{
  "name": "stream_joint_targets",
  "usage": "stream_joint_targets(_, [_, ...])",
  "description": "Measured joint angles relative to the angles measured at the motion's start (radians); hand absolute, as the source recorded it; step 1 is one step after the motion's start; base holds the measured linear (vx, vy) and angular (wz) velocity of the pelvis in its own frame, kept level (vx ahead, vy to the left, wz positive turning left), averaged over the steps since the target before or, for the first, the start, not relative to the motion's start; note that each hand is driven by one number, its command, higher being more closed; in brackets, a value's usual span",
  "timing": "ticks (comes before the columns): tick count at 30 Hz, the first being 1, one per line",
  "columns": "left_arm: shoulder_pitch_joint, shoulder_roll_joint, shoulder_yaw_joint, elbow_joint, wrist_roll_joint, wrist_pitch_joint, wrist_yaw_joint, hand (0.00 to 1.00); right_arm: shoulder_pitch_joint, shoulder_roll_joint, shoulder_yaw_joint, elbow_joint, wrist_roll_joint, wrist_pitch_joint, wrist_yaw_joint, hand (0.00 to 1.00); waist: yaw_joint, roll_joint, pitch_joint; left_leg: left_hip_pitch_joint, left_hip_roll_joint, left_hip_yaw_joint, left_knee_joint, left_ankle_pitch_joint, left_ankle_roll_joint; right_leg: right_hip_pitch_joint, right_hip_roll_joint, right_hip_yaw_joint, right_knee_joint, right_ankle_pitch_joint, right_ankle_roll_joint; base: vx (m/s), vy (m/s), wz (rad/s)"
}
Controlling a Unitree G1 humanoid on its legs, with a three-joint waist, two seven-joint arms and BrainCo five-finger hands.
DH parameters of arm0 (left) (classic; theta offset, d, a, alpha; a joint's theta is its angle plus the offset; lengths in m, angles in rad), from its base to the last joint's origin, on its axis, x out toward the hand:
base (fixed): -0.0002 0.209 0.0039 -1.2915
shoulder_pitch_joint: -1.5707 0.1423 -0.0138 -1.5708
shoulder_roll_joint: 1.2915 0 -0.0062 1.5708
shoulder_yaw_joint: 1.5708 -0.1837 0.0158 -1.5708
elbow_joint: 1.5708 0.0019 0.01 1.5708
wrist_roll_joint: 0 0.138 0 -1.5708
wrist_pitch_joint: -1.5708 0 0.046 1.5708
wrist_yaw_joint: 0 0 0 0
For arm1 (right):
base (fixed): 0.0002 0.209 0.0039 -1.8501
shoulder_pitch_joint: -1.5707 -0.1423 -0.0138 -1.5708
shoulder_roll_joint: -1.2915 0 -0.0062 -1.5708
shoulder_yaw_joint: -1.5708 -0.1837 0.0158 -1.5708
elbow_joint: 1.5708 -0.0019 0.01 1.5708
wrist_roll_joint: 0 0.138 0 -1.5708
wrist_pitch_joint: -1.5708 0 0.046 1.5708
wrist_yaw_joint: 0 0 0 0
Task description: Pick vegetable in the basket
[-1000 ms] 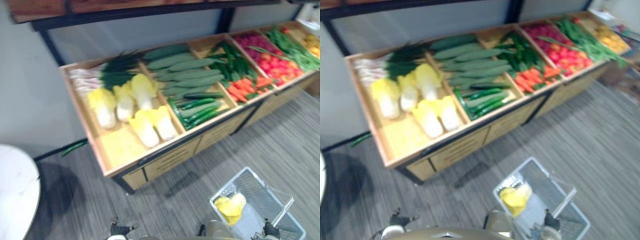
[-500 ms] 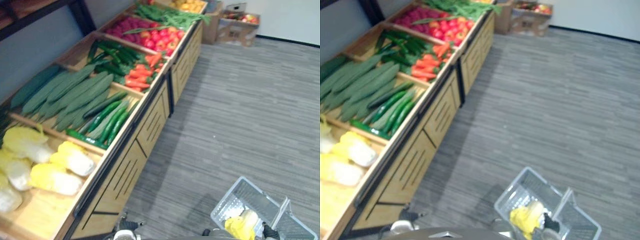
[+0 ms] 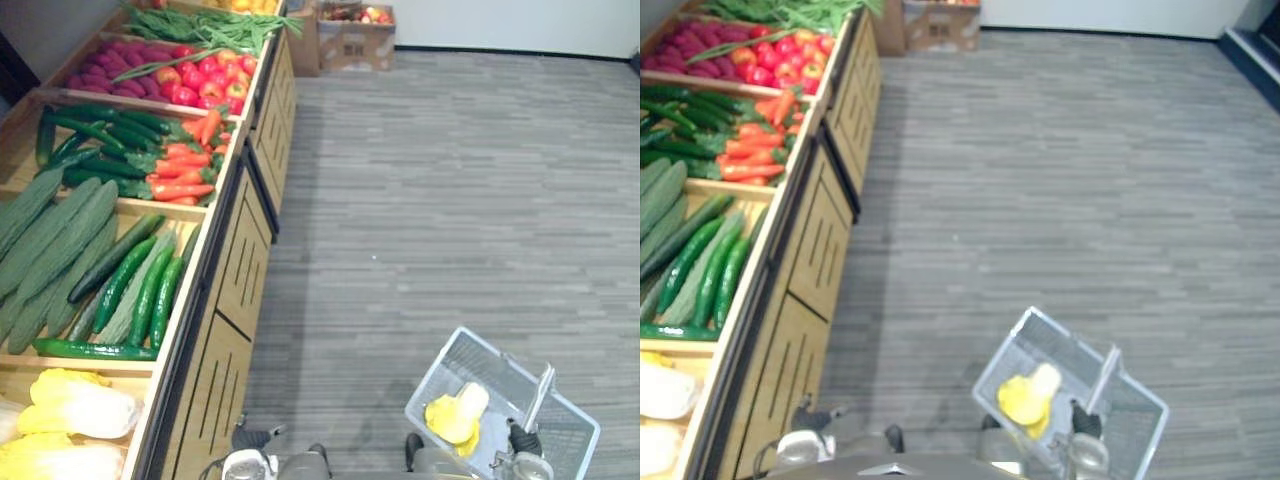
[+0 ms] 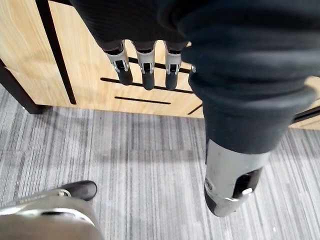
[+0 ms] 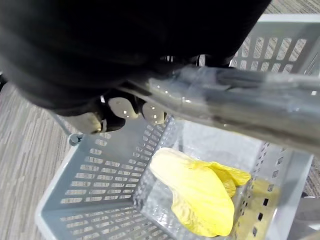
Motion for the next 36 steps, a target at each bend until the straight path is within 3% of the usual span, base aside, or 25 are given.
stream_joint_targets(5, [0.007,-0.012,-0.032,0.003,0.037,0.001,-0.001,0.0,0.019,0.003,0.016,-0.045,-0.002,-0.011,-0.001,1.0,0.005,0.022,-0.022,0.018,-0.008,0.024,-0.053,0.012,0.013,-0.017,-0.011,0.003,-0.013,0.001,0.012,0.06,0.034,-0.1])
stream_joint_targets(10, [0.006,-0.008,-0.034,0.003,0.036,0.0,-0.006,0.0,0.018,0.012,-0.025,-0.044,-0.005,-0.002,0.004,1.0,0.023,0.019,-0.022,0.067,0.004,0.056,-0.086,0.012,0.009,-0.019,0.004,0.002,0.028,-0.005,0.022,0.1,-0.017,-0.16])
stream_joint_targets(12, [0.007,-0.007,-0.054,0.003,0.036,0.0,-0.014,0.0,0.018,0.019,-0.059,-0.045,-0.004,0.01,0.005,1.0,0.029,0.015,-0.023,0.09,0.002,0.072,-0.086,0.009,0.01,-0.068,0.002,0.002,0.159,-0.025,0.046,0.07,0.015,-0.18])
stream_joint_targets(13, [0.007,-0.006,-0.057,0.003,0.036,0.001,-0.017,0.0,0.017,0.02,-0.069,-0.045,-0.004,0.011,0.006,1.0,0.029,0.015,-0.022,0.097,0.002,0.074,-0.085,0.008,0.011,-0.095,0.001,0.001,0.221,-0.028,0.047,0.01,0.04,-0.13])
stream_joint_targets(14, [0.008,-0.001,-0.063,0.002,0.036,0.0,-0.024,0.0,0.018,0.028,-0.091,-0.058,0.002,0.011,0.004,1.0,0.029,0.01,-0.02,0.116,-0.004,0.086,-0.081,-0.005,0.024,-0.167,-0.009,-0.009,0.395,-0.029,0.048,0.0,0.036,-0.04])
stream_joint_targets(15, [0.009,0.002,-0.063,0.002,0.036,0.0,-0.025,0.0,0.018,0.03,-0.094,-0.062,0.003,0.011,0.003,1.0,0.028,0.004,-0.017,0.12,-0.006,0.089,-0.081,-0.011,0.024,-0.181,-0.012,-0.016,0.427,-0.029,0.047,0.0,0.071,-0.05])
stream_joint_targets(17, [0.026,0.029,-0.059,0.001,0.035,0.002,-0.034,0.0,0.019,0.048,-0.109,-0.09,0.004,0.008,0.0,1.0,0.029,-0.035,-0.017,0.143,-0.026,0.097,-0.041,-0.074,0.036,-0.264,-0.072,-0.082,0.647,-0.012,0.03,0.02,0.071,-0.16])
stream_joint_targets(19, [0.042,0.032,-0.053,0.002,0.033,0.009,-0.045,0.0,0.028,0.049,-0.11,-0.113,0.003,0.007,0.0,1.0,0.029,-0.038,-0.022,0.175,-0.011,0.099,-0.024,-0.107,0.047,-0.304,-0.095,-0.138,0.747,-0.007,0.017,0.12,0.05,-0.15])
stream_joint_targets(20, [0.044,0.032,-0.048,0.002,0.033,0.016,-0.047,0.0,0.034,0.048,-0.11,-0.115,0.003,0.004,0.0,1.0,0.029,-0.038,-0.023,0.191,0.001,0.1,-0.029,-0.108,0.041,-0.318,-0.1,-0.187,0.74,-0.03,-0.018,0.15,0.043,-0.02])
stream_joint_targets(24, [0.032,0.025,-0.044,0.004,0.033,0.023,-0.048,0.0,0.019,0.049,-0.112,-0.114,0.004,0.001,0.0,1.0,0.024,-0.019,-0.021,0.194,0.064,0.094,-0.046,-0.111,0.021,-0.374,-0.032,-0.228,0.464,-0.028,-0.012,0.26,-0.082,0.13])
stream_joint_targets(26, [0.016,0.008,-0.005,0.003,0.034,0.023,-0.048,0.0,0.012,0.05,-0.122,-0.114,0.004,0.006,0.0,1.0,0.021,-0.009,-0.017,0.216,0.095,0.09,-0.06,-0.11,0.018,-0.38,-0.007,-0.208,0.233,0.04,0.009,0.44,-0.277,0.25])
stream_joint_targets(27, [0.014,0.004,0.009,0.003,0.034,0.023,-0.048,0.0,0.013,0.051,-0.122,-0.114,0.004,0.007,0.0,1.0,0.022,-0.01,-0.017,0.228,0.099,0.09,-0.063,-0.113,0.013,-0.373,-0.008,-0.201,0.191,0.073,0.004,0.44,-0.3,0.23])
stream_joint_targets(28, [0.006,-0.02,0.037,0.009,0.034,0.024,-0.048,0.0,0.012,0.05,-0.123,-0.113,0.004,0.012,0.0,1.0,0.021,0.007,-0.016,0.252,0.128,0.086,-0.061,-0.115,0.007,-0.358,0.012,-0.209,0.22,0.146,-0.013,0.5,-0.375,0.2])
stream_joint_targets(29, [-0.003,-0.034,0.053,0.009,0.036,0.018,-0.05,0.0,0.011,0.046,-0.129,-0.121,0.004,0.01,-0.001,1.0,0.028,0.028,-0.02,0.256,0.147,0.085,-0.052,-0.074,-0.038,-0.378,0.017,-0.214,0.313,0.07,-0.03,0.39,-0.32,0.22])
stream_joint_targets(31, [-0.006,-0.054,0.062,0.001,0.036,0.015,-0.049,0.0,0.01,0.043,-0.143,-0.124,0.004,0.008,-0.001,1.0,0.017,0.027,-0.024,0.26,0.154,0.041,-0.02,-0.029,-0.056,-0.402,-0.006,-0.234,0.451,-0.044,-0.043,0.44,-0.371,0.34])
stream_joint_targets(32, [-0.003,-0.066,0.068,0.0,0.036,0.014,-0.049,0.0,0.011,0.039,-0.159,-0.12,0.002,0.008,0.0,1.0,0.016,0.052,-0.042,0.254,0.173,0.009,0.003,0.003,-0.061,-0.392,0.001,-0.258,0.483,-0.093,-0.056,0.52,-0.381,0.48])
stream_joint_targets(35, [-0.003,-0.098,0.07,-0.02,0.032,0.014,-0.048,0.0,0.011,0.037,-0.159,-0.113,0.001,0.012,0.004,1.0,0.01,0.045,-0.046,0.201,0.198,-0.063,0.103,0.101,-0.041,-0.332,0.001,-0.307,0.471,-0.138,-0.084,0.36,-0.238,0.5])
stream_joint_targets(36, [-0.005,-0.117,0.069,-0.03,0.028,0.014,-0.048,0.0,0.016,0.039,-0.154,-0.112,0.002,0.019,0.007,1.0,0.001,0.04,-0.044,0.103,0.213,-0.14,0.272,0.2,-0.041,-0.258,0.004,-0.345,0.427,-0.145,-0.096,0.45,-0.297,0.72])
